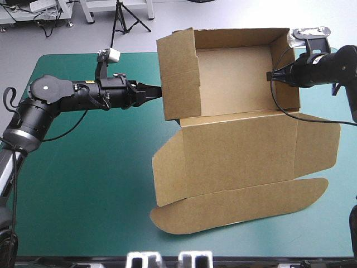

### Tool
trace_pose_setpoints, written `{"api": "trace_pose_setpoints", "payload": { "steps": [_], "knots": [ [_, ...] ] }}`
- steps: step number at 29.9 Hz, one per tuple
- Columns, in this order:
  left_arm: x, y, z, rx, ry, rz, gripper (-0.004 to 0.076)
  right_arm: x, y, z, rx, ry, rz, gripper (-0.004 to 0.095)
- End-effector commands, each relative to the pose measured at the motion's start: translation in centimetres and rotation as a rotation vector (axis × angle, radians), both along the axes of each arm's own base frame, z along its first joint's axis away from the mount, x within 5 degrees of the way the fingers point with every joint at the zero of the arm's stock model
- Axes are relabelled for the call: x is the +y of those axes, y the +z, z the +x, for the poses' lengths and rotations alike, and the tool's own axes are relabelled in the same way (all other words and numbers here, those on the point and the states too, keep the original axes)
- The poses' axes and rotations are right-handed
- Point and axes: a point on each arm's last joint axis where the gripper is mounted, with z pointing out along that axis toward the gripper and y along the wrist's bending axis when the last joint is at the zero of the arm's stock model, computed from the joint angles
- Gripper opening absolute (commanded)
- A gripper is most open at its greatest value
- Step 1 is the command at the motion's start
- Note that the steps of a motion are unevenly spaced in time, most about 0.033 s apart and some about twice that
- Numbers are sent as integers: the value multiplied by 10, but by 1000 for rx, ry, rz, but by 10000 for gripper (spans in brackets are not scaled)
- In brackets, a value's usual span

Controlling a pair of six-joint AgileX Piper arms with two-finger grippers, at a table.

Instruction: Fold the box

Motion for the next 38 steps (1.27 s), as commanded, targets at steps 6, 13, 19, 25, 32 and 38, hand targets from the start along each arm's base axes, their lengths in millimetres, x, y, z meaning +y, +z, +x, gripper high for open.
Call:
{"api": "trace_pose_setpoints", "payload": {
  "steps": [6, 13, 19, 25, 32, 38],
  "knots": [
    [1, 23, -11, -60, 23, -46, -10, 5, 26, -10, -122, 6, 71, -3],
    [1, 24, -12, -55, 15, -52, -9, 5, 26, -10, -122, 5, 69, -3],
    [0, 24, -13, -48, 3, -62, -6, 4, 26, -10, -122, 3, 60, -3],
    [-2, 26, -16, -41, -33, -94, 123, 2, 25, -10, -119, -3, 33, -3],
    [-3, 31, -17, -33, -33, -149, 276, 2, 24, -10, -114, -1, 32, -3],
    [-4, 31, -17, -39, -39, -155, 278, 2, 24, -11, -107, -1, 27, -3]
  ]
}}
